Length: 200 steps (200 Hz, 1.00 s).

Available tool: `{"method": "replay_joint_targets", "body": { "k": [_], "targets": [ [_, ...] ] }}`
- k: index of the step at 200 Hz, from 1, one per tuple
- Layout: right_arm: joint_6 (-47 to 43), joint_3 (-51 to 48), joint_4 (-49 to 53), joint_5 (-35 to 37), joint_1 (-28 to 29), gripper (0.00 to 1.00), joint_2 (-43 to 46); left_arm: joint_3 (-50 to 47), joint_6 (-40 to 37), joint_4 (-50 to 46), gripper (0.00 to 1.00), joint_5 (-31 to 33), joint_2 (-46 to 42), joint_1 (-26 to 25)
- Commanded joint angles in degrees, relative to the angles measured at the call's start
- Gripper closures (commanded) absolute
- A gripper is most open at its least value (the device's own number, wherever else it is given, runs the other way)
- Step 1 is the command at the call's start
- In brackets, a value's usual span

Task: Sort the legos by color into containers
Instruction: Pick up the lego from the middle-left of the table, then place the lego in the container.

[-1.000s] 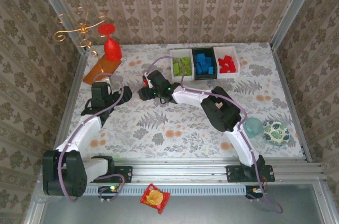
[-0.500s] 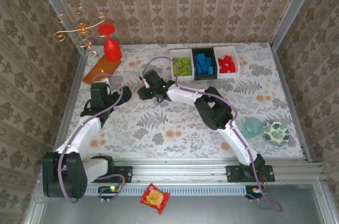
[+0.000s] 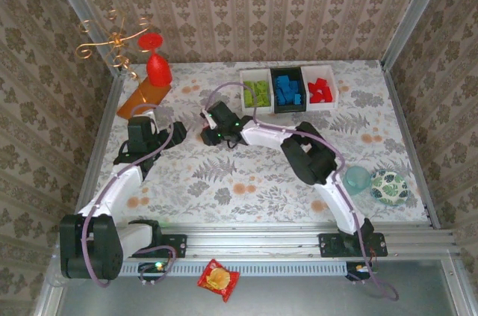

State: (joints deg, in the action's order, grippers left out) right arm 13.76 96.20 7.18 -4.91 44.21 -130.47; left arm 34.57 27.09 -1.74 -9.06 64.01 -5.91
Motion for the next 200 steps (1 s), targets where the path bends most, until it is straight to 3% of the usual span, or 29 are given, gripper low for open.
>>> {"method": "replay_joint_targets", "body": {
  "k": [1, 47, 86, 132, 178, 200],
  "targets": [
    [2.59, -9.08, -7.00, -1.28, -1.54, 0.65, 12.87, -0.64, 1.47, 3.12, 0.04, -3.90, -0.99, 0.14],
    [10.22, -28.42, -12.16, -0.12, -14.53, 0.66, 32.91, -0.38, 0.91, 8.81, 0.05, -9.31, -0.99, -4.91],
    [12.43, -32.78, -10.09, 3.95, -29.12, 0.67, 39.59, 1.31, -0.36, 10.87, 0.05, -9.69, -0.66, -11.04],
    [14.39, -23.13, -5.01, 7.63, -39.21, 0.68, 29.47, 2.78, -0.75, 11.05, 0.05, -9.39, 1.07, -14.16],
    [14.04, -6.95, 0.31, 9.19, -41.30, 0.64, 14.53, 3.05, -0.97, 10.45, 0.05, -8.52, 0.77, -15.11],
    [13.70, 1.35, 4.74, 9.59, -41.48, 0.56, 8.65, 2.90, -1.01, 10.10, 0.05, -8.26, 0.25, -15.35]
  ]
}}
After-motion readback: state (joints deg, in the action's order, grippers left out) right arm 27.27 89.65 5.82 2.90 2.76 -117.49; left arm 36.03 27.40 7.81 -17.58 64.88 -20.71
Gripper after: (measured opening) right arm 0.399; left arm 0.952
